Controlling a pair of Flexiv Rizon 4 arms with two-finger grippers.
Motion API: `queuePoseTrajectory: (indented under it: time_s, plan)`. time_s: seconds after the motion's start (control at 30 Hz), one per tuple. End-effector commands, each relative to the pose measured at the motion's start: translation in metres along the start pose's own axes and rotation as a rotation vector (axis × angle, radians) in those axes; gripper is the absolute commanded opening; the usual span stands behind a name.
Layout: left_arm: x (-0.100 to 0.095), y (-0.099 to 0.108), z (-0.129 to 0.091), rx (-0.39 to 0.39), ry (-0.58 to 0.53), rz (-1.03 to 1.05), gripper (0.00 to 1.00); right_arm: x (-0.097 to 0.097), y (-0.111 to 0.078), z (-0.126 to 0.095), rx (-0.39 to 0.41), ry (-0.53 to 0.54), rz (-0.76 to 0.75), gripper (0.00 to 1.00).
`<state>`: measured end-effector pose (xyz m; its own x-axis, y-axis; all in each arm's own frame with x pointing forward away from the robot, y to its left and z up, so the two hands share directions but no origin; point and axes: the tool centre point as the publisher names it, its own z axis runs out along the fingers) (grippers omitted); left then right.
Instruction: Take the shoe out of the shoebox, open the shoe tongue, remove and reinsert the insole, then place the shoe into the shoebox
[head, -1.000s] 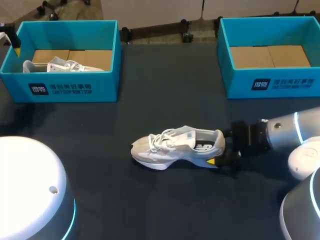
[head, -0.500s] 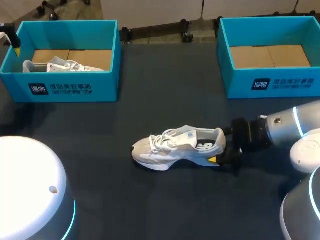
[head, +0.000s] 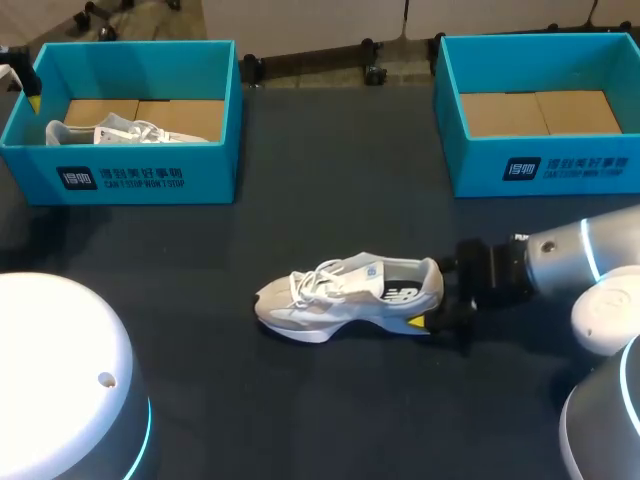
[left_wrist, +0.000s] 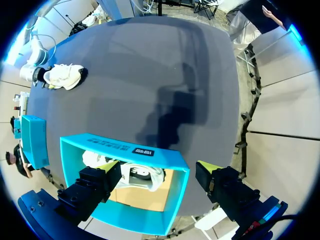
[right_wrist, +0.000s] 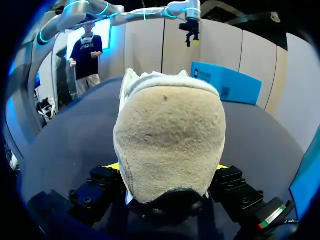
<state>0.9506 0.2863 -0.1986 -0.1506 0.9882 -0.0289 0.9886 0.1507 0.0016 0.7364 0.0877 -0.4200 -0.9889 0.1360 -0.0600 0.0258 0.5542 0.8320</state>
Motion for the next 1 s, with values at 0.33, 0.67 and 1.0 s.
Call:
queuePoseTrajectory:
  time_s: [0.33,0.67,1.0]
  plan:
    - [0.0,-0.002,0.0,-0.004,0.001,0.0,1.0,-0.001,0.001,0.005,0.006,0.002,0.002,0.0]
    - [0.0,-0.002,0.0,-0.004,0.001,0.0,1.0,-0.001,0.001,0.005,0.006,0.002,0.002,0.0]
    - [-0.043,-0.008,-0.006,0.061,0.042,-0.525,1.0,-0.001,0.001,0.005,0.006,0.002,0.002,0.0]
